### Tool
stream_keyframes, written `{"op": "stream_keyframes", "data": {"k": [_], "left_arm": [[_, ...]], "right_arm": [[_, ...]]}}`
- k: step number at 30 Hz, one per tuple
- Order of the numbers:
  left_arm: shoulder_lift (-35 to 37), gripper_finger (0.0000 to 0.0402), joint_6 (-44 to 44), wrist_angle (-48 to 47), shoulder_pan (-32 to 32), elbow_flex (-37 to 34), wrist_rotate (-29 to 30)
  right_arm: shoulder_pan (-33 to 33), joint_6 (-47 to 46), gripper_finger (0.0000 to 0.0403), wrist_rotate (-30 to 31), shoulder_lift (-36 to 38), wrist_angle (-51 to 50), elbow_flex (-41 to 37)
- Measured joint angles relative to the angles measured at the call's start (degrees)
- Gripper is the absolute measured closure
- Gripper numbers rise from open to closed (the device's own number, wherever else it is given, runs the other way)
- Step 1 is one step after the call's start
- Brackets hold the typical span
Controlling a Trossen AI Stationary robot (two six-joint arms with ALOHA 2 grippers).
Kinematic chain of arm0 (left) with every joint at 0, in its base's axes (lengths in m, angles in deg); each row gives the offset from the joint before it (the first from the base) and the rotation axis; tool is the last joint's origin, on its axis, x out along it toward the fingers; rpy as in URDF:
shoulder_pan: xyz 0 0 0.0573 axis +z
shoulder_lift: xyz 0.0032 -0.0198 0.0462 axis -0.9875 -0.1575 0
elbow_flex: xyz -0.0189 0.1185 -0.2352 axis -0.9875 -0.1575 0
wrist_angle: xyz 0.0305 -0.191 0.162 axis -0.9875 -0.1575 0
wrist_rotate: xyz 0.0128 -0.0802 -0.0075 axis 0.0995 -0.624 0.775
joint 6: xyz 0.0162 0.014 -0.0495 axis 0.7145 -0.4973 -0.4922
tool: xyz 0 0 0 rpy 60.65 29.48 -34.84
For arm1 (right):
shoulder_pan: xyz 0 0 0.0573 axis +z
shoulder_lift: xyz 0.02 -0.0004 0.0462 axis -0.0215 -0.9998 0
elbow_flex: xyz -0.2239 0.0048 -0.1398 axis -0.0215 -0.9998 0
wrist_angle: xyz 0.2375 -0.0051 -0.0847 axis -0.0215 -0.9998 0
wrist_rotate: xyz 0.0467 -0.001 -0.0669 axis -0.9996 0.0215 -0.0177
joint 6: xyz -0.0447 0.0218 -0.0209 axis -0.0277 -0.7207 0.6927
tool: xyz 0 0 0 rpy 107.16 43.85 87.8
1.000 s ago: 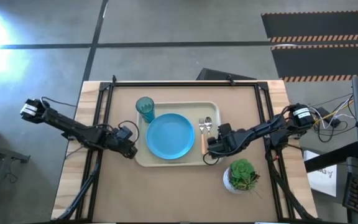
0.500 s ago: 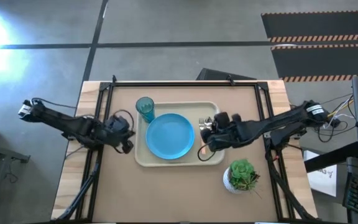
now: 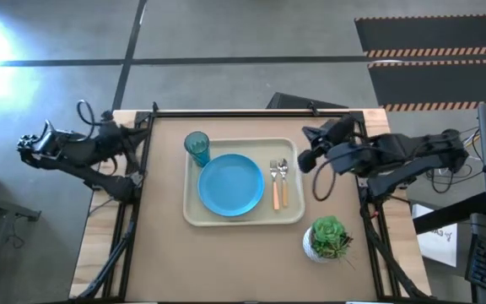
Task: Pick and place plate/cup/fork/spoon on tray
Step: Return to Home Position
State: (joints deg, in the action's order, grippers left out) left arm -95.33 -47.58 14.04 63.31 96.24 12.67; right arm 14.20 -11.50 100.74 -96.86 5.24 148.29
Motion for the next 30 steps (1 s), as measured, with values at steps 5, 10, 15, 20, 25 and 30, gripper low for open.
{"op": "stream_keyframes", "data": {"k": [5, 10, 15, 20, 25, 30], "left_arm": [[4.38, 0.0401, 2.98, -0.99, 0.00, -0.99, 0.95], [8.34, 0.0401, 5.89, -0.71, 0.00, -0.45, 1.38], [12.04, 0.0401, 5.95, -0.62, 0.00, 0.26, 1.37], [14.89, 0.0402, 5.92, -0.65, 0.00, -0.27, 1.35], [15.93, 0.0402, 5.41, -0.65, 0.00, -0.87, 1.33], [15.93, 0.0402, 3.17, -0.14, 0.00, -0.90, 1.26]], "right_arm": [[-0.02, 3.90, 0.0394, -0.60, 3.39, -0.04, -0.86], [-0.02, 7.32, 0.0394, -4.91, 5.81, 0.02, -1.07], [-0.02, 11.80, 0.0394, -9.96, 9.72, 0.48, -1.09], [0.00, 14.96, 0.0394, -9.69, 13.46, 5.61, -1.09], [0.00, 15.10, 0.0394, -0.33, 14.21, 7.79, -1.09], [0.00, 15.19, 0.0394, 0.70, 14.23, 5.50, -1.09]]}}
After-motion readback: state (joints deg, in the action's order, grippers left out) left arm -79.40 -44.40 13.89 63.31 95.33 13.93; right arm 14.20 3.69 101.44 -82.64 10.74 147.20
